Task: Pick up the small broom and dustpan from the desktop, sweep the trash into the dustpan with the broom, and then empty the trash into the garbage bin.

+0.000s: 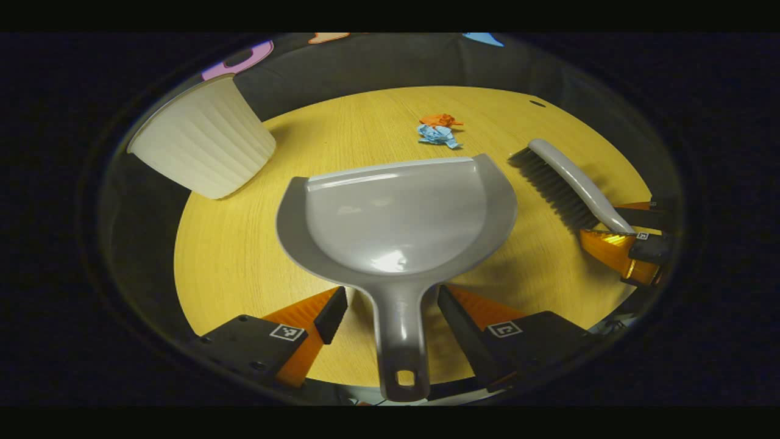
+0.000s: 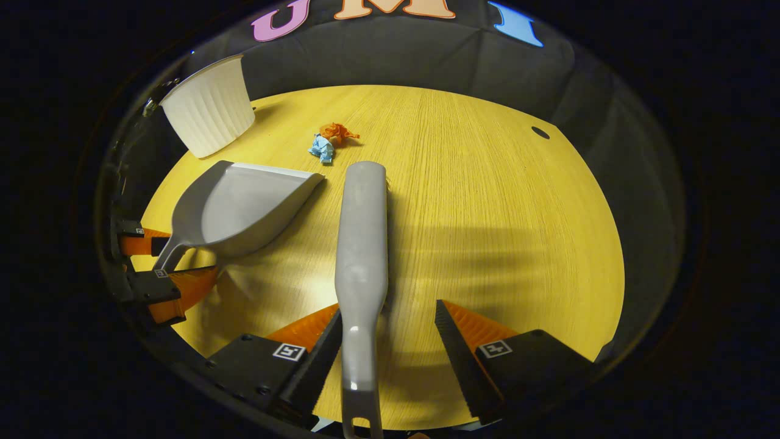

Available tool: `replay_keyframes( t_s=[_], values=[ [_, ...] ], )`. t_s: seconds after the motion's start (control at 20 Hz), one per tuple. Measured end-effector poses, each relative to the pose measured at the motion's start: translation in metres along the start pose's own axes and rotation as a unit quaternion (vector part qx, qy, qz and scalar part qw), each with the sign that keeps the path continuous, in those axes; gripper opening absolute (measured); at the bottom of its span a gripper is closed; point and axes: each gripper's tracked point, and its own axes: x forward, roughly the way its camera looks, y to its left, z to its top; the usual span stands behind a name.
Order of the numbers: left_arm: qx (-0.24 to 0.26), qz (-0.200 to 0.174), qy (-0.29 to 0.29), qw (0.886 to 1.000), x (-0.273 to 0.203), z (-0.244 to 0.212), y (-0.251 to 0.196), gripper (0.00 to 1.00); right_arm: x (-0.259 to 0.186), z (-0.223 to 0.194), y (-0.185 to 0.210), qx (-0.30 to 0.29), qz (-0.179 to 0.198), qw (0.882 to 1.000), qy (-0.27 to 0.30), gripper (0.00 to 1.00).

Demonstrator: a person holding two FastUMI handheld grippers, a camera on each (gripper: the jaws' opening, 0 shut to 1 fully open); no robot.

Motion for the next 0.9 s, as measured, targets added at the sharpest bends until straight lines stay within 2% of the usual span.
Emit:
replay_keyframes(
  t_s=[0.05,0.1,0.15,0.2,0.25,0.3,0.35,0.4,0.45,0.65,0.9],
  values=[
    [-0.001,0.001,-0.002,1.0,0.0,0.001,-0.001,0.9,0.0,-0.001,0.001,0.0,0.0,1.0,0.004,0.74],
    [0.003,0.004,0.001,1.0,0.001,0.002,0.0,0.82,0.002,-0.002,0.003,0.0,0.003,1.0,0.008,0.67],
    [0.004,0.008,0.004,1.0,0.002,0.002,0.002,0.7,0.002,-0.001,0.006,0.005,0.008,1.0,0.01,0.59],
    [0.002,0.004,0.004,1.0,0.002,0.003,-0.001,0.52,0.004,0.0,0.008,0.009,0.013,1.0,0.012,0.53],
    [0.0,-0.003,0.007,1.0,0.001,0.002,-0.004,0.48,0.004,-0.001,0.011,0.011,0.018,1.0,0.016,0.4],
    [-0.002,-0.01,0.007,1.0,0.003,0.002,-0.007,0.39,0.004,0.0,0.014,0.01,0.023,1.0,0.018,0.33],
    [-0.002,-0.011,0.01,1.0,0.0,0.002,-0.007,0.36,0.001,-0.001,0.013,0.008,0.023,0.999,0.022,0.26],
    [-0.002,-0.014,0.011,1.0,0.001,0.001,-0.007,0.34,0.001,-0.001,0.015,0.005,0.029,0.999,0.025,0.22],
    [-0.001,-0.018,0.012,1.0,0.001,0.001,-0.008,0.34,0.0,-0.002,0.016,0.001,0.032,0.999,0.028,0.25],
    [-0.003,-0.031,-0.013,0.999,0.003,0.004,-0.008,0.31,0.003,-0.002,0.016,-0.005,0.036,0.999,0.025,0.22],
    [-0.002,-0.028,-0.044,0.999,-0.002,0.008,0.0,0.28,-0.011,0.0,0.016,-0.022,0.05,0.998,0.004,0.22]
  ],
)
